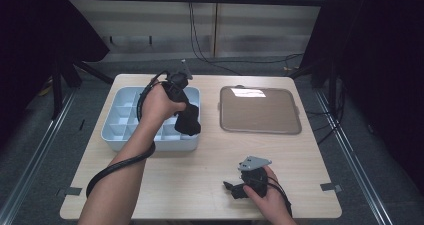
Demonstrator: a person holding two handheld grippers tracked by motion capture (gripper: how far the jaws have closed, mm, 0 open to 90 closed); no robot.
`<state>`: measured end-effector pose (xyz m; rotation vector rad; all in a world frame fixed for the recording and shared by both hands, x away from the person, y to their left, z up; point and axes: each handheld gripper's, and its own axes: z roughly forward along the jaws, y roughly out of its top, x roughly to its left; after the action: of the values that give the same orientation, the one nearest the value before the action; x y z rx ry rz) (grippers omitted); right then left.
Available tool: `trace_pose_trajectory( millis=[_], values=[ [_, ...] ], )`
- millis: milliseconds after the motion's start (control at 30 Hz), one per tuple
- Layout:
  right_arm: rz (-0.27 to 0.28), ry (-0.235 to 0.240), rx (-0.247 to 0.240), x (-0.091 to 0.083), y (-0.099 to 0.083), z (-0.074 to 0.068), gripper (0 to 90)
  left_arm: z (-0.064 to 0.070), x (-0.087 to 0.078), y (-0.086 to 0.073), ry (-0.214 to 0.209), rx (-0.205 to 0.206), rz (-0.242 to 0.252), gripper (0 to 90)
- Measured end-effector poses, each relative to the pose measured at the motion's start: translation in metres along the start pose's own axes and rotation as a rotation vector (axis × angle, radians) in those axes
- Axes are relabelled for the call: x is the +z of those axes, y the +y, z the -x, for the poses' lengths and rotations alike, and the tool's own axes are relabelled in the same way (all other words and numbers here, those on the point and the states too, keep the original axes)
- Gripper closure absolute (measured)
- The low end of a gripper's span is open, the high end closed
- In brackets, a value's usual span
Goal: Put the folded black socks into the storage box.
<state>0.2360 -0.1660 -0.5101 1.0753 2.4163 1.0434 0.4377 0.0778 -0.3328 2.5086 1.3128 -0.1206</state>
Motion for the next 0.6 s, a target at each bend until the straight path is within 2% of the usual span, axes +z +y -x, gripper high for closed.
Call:
trace_pose_trajectory(
  millis=[300, 500, 600],
  values=[
    [0.001, 0.001, 0.000, 0.000, 0.000, 0.000, 13.0, -0.001, 0.011, 0.002, -0.007, -0.003, -0.009, 71.2],
    [0.000, 0.000, 0.000, 0.000, 0.000, 0.000, 13.0, -0.006, 0.025, 0.001, -0.023, -0.013, -0.025, 71.2],
    [0.000, 0.001, -0.001, 0.000, 0.000, 0.000, 13.0, -0.007, 0.034, 0.000, -0.013, -0.022, -0.033, 71.1]
  ],
)
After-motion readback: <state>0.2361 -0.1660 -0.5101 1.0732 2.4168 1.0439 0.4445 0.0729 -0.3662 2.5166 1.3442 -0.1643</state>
